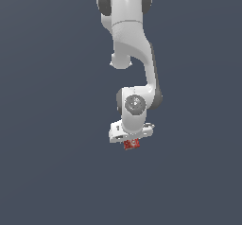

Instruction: Pick up the object and move it to a goal position.

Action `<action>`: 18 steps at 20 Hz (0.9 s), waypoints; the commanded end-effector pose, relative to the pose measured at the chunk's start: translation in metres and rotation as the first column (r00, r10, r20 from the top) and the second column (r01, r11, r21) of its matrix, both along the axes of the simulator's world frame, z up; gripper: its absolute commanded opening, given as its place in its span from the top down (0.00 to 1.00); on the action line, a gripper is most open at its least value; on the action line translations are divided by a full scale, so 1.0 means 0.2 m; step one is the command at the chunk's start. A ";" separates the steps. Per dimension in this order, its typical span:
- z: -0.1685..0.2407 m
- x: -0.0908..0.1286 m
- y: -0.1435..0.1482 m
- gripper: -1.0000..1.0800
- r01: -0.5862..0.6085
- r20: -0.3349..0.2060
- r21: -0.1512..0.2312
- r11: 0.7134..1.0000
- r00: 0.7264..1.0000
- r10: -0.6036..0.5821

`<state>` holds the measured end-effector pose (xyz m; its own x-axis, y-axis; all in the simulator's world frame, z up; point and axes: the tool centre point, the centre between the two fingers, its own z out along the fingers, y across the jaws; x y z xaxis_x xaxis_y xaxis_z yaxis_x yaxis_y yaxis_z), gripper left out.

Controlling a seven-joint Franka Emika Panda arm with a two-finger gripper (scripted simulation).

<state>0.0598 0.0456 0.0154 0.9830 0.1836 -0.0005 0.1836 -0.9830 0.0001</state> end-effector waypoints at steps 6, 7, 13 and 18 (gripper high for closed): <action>0.00 0.00 0.00 1.00 0.000 0.000 0.000 1.000 1.000 0.000; 0.00 0.00 0.00 1.00 0.000 0.000 0.000 1.000 1.000 0.000; 0.03 -0.01 0.03 1.00 -0.001 0.000 0.001 1.000 1.000 0.001; 0.11 -0.04 0.09 1.00 -0.001 0.000 0.001 1.000 1.000 0.001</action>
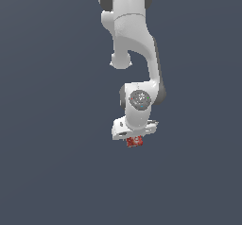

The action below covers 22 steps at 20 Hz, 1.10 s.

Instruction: Pick up the object and move it to a goal position.

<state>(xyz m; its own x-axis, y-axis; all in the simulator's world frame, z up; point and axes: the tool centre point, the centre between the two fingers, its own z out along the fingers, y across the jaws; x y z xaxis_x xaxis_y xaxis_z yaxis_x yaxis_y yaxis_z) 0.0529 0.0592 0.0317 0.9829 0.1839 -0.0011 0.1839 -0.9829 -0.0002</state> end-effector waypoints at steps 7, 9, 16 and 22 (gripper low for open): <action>0.26 -0.10 0.20 1.00 -0.001 0.001 -0.001 1.000 1.000 0.001; 0.33 -0.12 0.26 1.00 -0.001 0.001 -0.001 1.000 1.000 0.001; 0.52 -0.19 0.41 1.00 -0.001 0.001 -0.001 1.000 1.000 0.001; 0.58 -0.20 0.46 1.00 0.000 0.001 -0.001 1.000 1.000 0.000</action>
